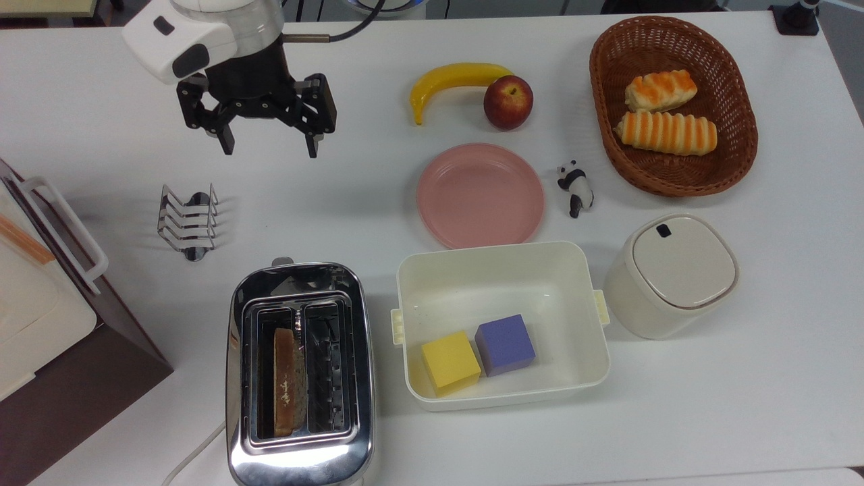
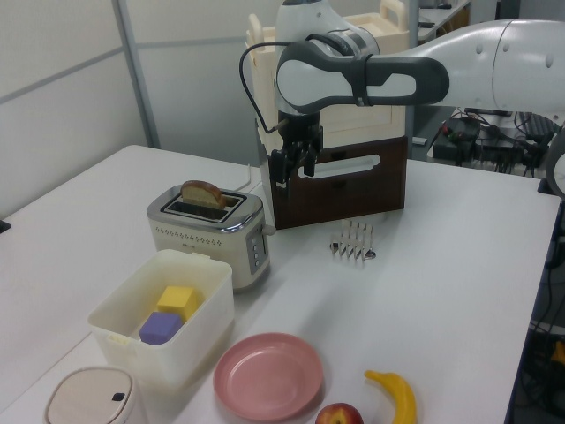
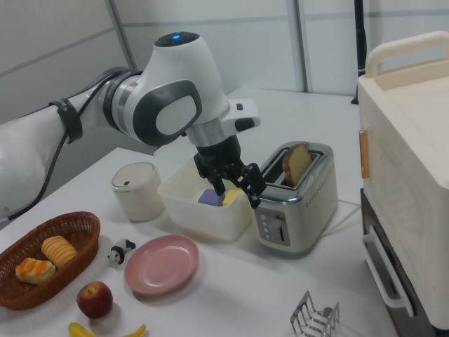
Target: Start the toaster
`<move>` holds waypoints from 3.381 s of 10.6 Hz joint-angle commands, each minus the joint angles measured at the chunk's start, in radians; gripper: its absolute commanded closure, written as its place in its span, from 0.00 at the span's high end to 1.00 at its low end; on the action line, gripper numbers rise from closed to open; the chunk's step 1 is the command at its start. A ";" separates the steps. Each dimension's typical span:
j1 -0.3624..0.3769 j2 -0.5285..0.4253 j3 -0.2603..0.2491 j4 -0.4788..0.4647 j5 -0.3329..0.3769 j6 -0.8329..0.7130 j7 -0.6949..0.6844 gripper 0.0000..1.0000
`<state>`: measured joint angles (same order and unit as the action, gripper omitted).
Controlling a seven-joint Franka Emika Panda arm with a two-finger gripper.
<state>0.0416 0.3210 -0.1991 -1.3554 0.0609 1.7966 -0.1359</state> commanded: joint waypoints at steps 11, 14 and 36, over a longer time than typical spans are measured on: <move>-0.005 -0.042 -0.019 -0.028 0.020 -0.062 -0.021 1.00; -0.005 -0.042 -0.017 -0.030 0.014 -0.062 -0.022 1.00; -0.025 -0.028 -0.020 -0.030 0.020 -0.069 -0.177 0.00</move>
<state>0.0215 0.3144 -0.2141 -1.3610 0.0711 1.7338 -0.2866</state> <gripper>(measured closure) 0.991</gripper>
